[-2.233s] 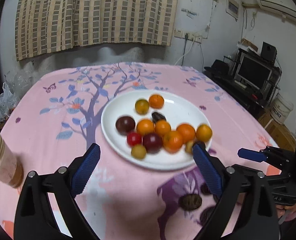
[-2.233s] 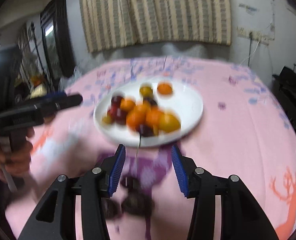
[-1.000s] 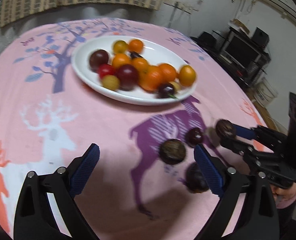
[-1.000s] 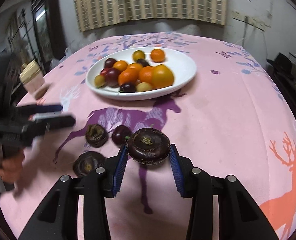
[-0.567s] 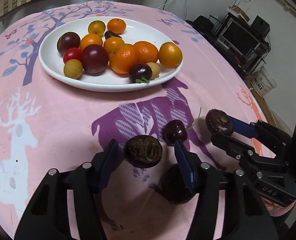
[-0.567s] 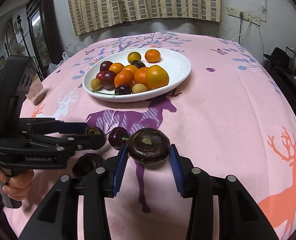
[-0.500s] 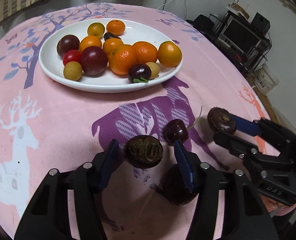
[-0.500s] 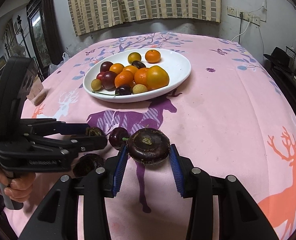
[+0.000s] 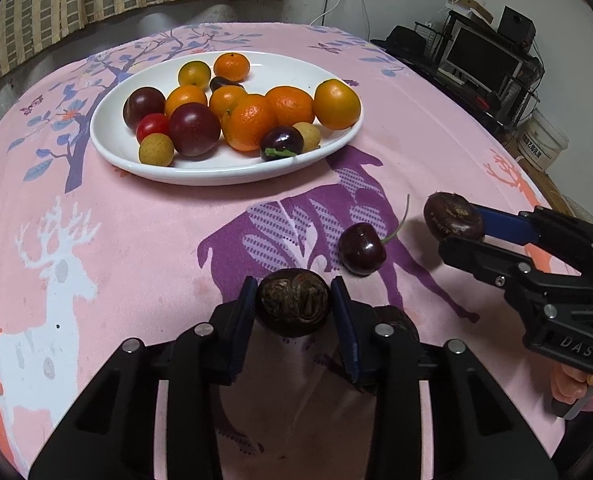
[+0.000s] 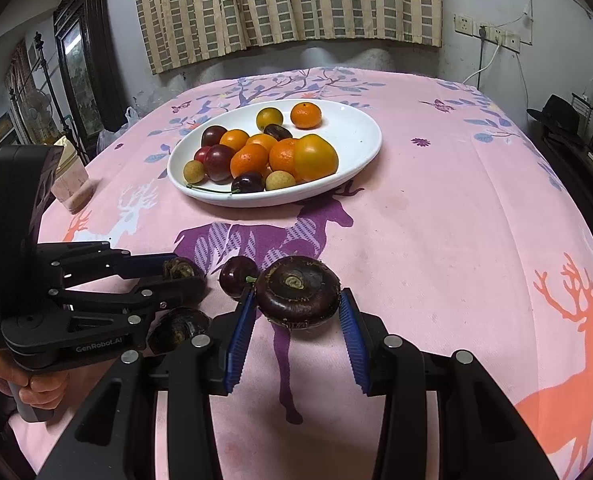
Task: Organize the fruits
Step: 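Carry both dark brown fruits onto the white plate and open both tools, then grasp a dark cherry with the right tool while the left tool grasps a dark brown fruit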
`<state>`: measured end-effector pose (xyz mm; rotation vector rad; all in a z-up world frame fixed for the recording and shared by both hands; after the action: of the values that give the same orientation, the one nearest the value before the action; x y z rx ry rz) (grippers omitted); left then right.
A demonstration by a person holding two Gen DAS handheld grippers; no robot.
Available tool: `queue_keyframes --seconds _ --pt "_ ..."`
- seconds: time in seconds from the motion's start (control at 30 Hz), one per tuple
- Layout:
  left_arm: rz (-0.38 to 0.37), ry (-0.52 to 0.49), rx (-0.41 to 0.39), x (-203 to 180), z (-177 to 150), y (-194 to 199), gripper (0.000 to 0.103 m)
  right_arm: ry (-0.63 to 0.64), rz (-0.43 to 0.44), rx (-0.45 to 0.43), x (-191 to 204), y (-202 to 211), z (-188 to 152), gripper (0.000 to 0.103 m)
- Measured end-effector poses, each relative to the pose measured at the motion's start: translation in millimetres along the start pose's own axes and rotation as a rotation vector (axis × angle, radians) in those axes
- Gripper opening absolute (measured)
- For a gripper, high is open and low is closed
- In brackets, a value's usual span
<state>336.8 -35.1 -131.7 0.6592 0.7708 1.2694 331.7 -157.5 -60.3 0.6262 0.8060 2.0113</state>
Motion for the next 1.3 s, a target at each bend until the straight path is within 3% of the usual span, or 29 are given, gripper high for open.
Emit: queue_keyframes --seconds 0.17,0.33,0.5,0.67,0.7,0.77,0.83,0.9,1.03,1.2,1.3 --pt "-0.011 0.050 -0.067 14.2 20.8 24.3 0.037 0.026 -0.002 -0.058 4.1 7.8 9.2 0.043" --pt "0.021 0.051 -0.192 38.2 79.0 46.5 0.037 0.039 0.015 -0.168 14.1 9.5 58.4 0.043" --pt "0.040 0.081 -0.246 61.6 134.9 28.2 0.037 0.021 0.000 -0.196 9.4 -27.6 115.7 0.043" --pt "0.087 0.091 -0.220 84.5 162.9 -7.9 0.037 0.020 -0.002 -0.178 7.3 -70.1 143.4 0.044" --pt "0.090 0.112 -0.200 89.9 161.9 -13.1 0.038 0.022 -0.003 -0.170 8.3 -75.8 144.1 0.044" --pt "0.095 0.155 -0.196 98.9 156.6 -12.9 0.053 0.028 0.016 -0.168 12.4 -72.7 138.3 0.052" --pt "0.120 0.162 -0.245 103.1 151.5 1.2 0.075 0.059 0.014 -0.192 15.5 -59.5 133.1 0.053" --pt "0.168 0.152 -0.274 104.4 142.2 18.4 0.086 0.070 0.019 -0.207 18.0 -43.1 123.8 0.056" --pt "0.192 0.159 -0.292 100.1 115.4 45.2 0.096 0.071 0.064 -0.188 25.3 -23.3 96.0 0.056" --pt "0.131 0.195 -0.259 86.0 67.3 56.5 0.098 0.158 0.069 -0.114 43.2 -23.2 52.9 0.056" --pt "0.136 0.172 -0.248 79.7 44.2 55.5 0.098 0.185 0.067 -0.066 47.8 -24.8 32.3 0.056"
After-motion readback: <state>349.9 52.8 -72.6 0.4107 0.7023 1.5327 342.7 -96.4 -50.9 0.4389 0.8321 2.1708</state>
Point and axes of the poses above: each gripper's, at about its wrist camera, not at the fingertips, and y roughly against the way its jaws point, x to its left, z to its top, the point moved 10 cm from there along -y, roughly the way its jaws point, and after that the axes turned 2 degrees about -x, right-handed, at the moved point
